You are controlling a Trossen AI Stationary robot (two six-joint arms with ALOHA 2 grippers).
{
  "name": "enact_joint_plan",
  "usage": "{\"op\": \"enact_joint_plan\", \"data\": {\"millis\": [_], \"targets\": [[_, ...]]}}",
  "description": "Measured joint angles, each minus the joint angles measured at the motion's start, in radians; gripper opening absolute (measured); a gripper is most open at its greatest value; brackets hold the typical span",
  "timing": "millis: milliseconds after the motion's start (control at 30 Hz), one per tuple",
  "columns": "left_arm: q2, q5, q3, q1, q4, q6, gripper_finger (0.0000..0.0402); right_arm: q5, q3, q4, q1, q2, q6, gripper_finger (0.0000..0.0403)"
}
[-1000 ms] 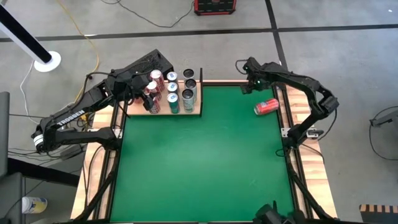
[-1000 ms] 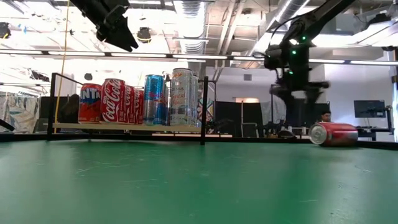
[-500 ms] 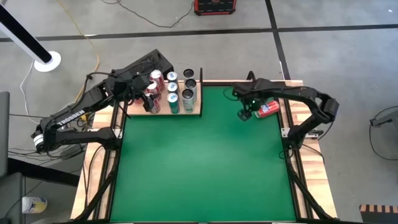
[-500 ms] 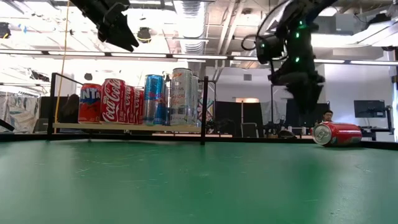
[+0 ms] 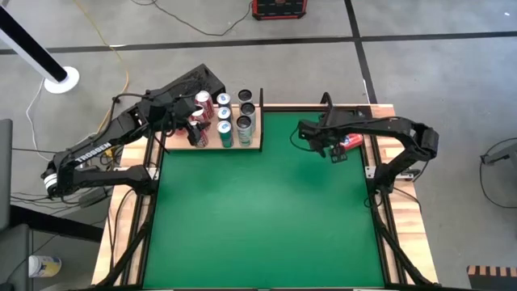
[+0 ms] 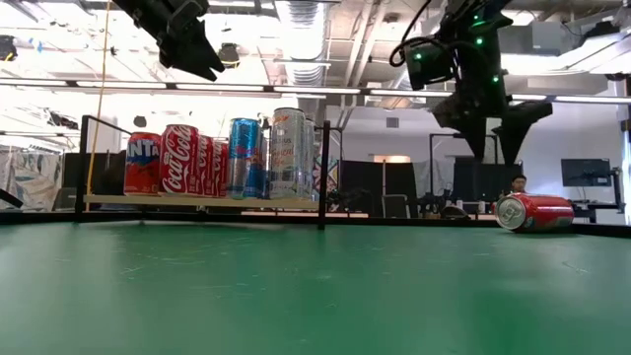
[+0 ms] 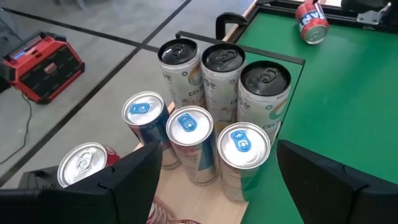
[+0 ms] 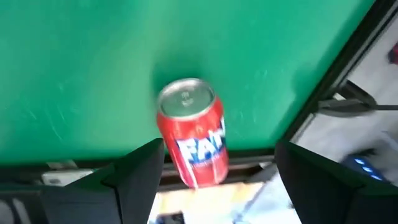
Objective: Place canned beverage on shelf
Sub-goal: Put the red soda can on the shelf aligned with the other red soda cans
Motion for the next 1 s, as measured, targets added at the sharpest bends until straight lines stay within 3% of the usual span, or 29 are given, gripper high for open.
{"op": "enact_joint_plan", "data": {"millis": [200,333,700,900,1000], "targets": [[0.0,0.0,0.0,0.0,-0.003,0.0,0.0299,0.165,0.0,0.039,0.019,0.0,0.054,0.0329],[0.0,0.0,0.0,0.0,0.004,0.008,0.0299,0.213,0.0,0.044,0.035,0.0,0.06,0.0329],[0.0,0.0,0.0,0.0,0.004,0.01,0.0299,0.184,0.001,-0.041,-0.005,0.008,-0.034,0.0334],[0.0,-0.001,0.0,0.0,0.004,0.011,0.0299,0.16,0.001,-0.102,-0.019,0.108,-0.02,0.0353],[0.0,-0.002,0.0,0.001,0.003,0.011,0.0299,0.084,0.001,-0.098,-0.019,0.153,-0.038,0.0364]]}}
